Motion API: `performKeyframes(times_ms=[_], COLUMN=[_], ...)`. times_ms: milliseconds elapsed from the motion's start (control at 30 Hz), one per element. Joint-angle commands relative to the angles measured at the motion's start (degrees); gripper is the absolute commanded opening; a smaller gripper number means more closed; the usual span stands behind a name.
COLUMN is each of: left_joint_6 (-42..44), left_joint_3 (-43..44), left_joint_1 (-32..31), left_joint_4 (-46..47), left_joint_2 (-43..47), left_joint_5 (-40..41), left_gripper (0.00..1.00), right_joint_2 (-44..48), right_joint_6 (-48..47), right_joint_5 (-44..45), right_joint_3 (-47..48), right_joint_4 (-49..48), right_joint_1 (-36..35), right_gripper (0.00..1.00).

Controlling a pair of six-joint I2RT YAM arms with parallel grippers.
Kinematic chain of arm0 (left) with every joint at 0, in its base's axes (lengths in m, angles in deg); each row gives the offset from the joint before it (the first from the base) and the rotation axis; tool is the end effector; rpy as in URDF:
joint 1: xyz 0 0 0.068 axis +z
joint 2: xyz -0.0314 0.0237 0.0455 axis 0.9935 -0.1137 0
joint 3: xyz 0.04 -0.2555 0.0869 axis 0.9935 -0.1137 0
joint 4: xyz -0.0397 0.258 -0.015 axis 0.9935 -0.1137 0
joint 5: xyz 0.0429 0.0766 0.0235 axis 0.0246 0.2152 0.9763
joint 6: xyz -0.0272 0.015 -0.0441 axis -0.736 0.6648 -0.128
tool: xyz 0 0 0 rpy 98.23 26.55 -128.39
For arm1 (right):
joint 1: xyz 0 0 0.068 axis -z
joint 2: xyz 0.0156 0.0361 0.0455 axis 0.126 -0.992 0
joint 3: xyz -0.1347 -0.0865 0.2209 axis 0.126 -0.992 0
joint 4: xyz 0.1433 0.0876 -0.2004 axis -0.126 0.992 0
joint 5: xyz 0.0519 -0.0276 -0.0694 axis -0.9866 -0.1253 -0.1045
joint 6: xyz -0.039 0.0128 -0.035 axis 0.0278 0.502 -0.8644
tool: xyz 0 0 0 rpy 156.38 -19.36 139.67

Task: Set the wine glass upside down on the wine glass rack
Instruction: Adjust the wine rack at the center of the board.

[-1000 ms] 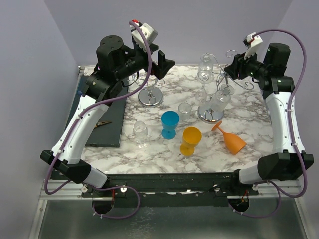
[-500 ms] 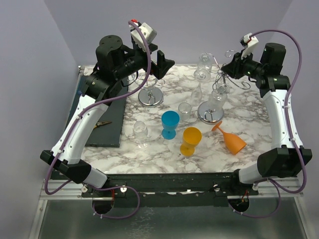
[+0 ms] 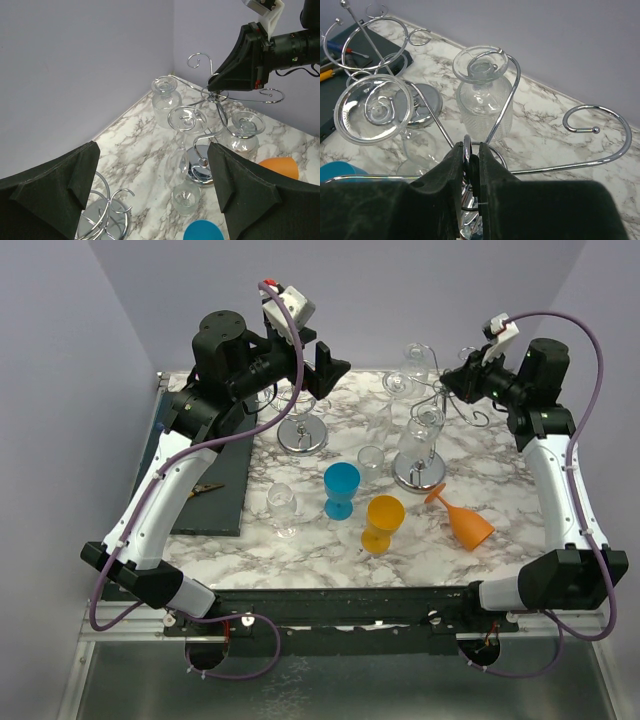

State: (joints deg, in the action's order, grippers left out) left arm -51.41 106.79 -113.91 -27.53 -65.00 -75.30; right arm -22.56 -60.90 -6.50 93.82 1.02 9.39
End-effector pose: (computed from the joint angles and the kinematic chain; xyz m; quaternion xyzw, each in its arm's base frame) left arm 0.2504 -0.1624 0.5360 0.3178 0.6203 -0.3012 0.6508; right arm 0.3107 0.0093 0.4291 -0.2272 0.7379 0.1929 0.6056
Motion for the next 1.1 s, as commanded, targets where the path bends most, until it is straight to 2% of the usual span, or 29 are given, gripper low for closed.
performKeyframes(times_ms=[0,500,667,1067], left_joint_6=[0.6,1.0,1.3,2.2], left_joint_3=[0.5,0.5,0.4,-0.6], left_joint_1=[0.3,0.3,0.3,0.3], left_joint_4=[-0.3,0.1,0.3,0.6], left_joint_2=[1.8,2.6,2.7,2.6], left_joint_5=[-1.7,-2.2,-2.4,-2.5], left_gripper=[0.99,0.99,0.99,0.99], right_joint_2=[3.8,8.4,8.5,8.9], right_joint_6=[0.6,2.4,3.5,11.3], right_joint_5=[3.4,8.8,11.9,23.5], right_joint_3=[-0.1,-5.9,-6.6,-13.9], right_joint_4=[-14.1,-33.9,-37.1,-49.7], right_joint_1=[-0.2,-0.2,-0.2,-1.7], right_gripper=[0.0,0.0,0.0,0.0])
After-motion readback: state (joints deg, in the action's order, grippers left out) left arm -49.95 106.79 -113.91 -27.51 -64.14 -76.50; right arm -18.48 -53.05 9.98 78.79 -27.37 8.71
